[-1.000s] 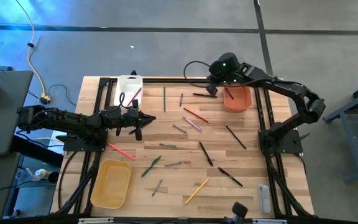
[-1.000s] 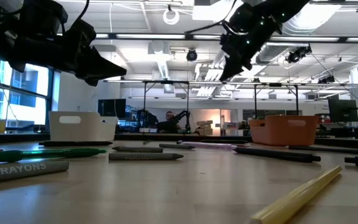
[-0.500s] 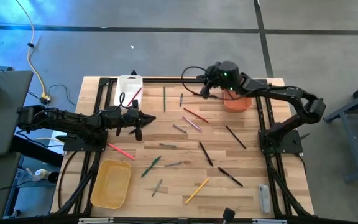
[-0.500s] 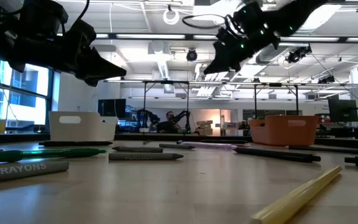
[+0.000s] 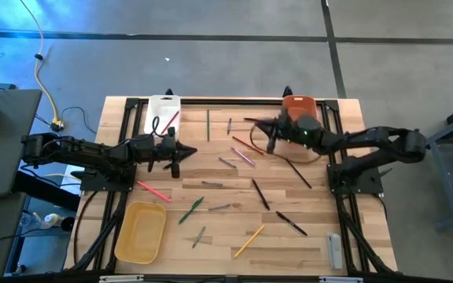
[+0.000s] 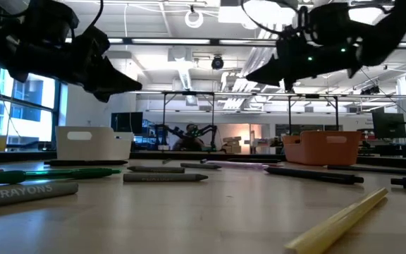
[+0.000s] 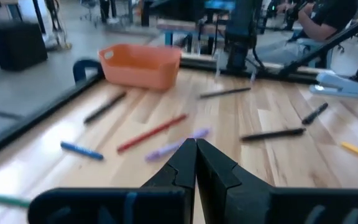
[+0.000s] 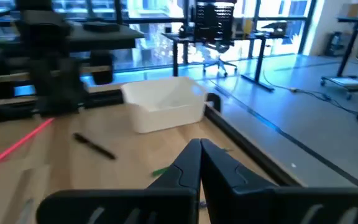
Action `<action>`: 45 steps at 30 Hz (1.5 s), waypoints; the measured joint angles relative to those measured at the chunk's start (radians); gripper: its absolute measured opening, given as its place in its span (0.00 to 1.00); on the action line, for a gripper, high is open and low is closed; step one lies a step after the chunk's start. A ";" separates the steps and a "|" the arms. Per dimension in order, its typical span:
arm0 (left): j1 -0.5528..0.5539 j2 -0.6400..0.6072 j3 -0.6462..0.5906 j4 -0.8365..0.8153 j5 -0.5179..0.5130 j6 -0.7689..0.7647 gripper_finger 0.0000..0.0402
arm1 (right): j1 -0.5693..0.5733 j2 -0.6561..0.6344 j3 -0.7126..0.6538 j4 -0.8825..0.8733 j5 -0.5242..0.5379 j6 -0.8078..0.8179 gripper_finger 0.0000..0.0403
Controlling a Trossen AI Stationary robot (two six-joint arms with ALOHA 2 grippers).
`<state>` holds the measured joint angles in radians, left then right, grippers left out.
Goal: Sort crayons/erasers/pens/pencils in bins
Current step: Put the top middle black pen into the yellow bin
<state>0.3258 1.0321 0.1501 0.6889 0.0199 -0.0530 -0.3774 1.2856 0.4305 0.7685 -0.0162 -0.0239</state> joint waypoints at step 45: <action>0.148 0.422 0.555 -1.262 -0.054 -0.031 0.19 | 0.365 -0.031 -0.196 0.253 0.179 -0.029 0.00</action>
<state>0.4736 1.4537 0.7048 -0.5732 -0.0345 -0.0839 -0.0120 1.2549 0.2340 1.0218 0.1623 -0.0528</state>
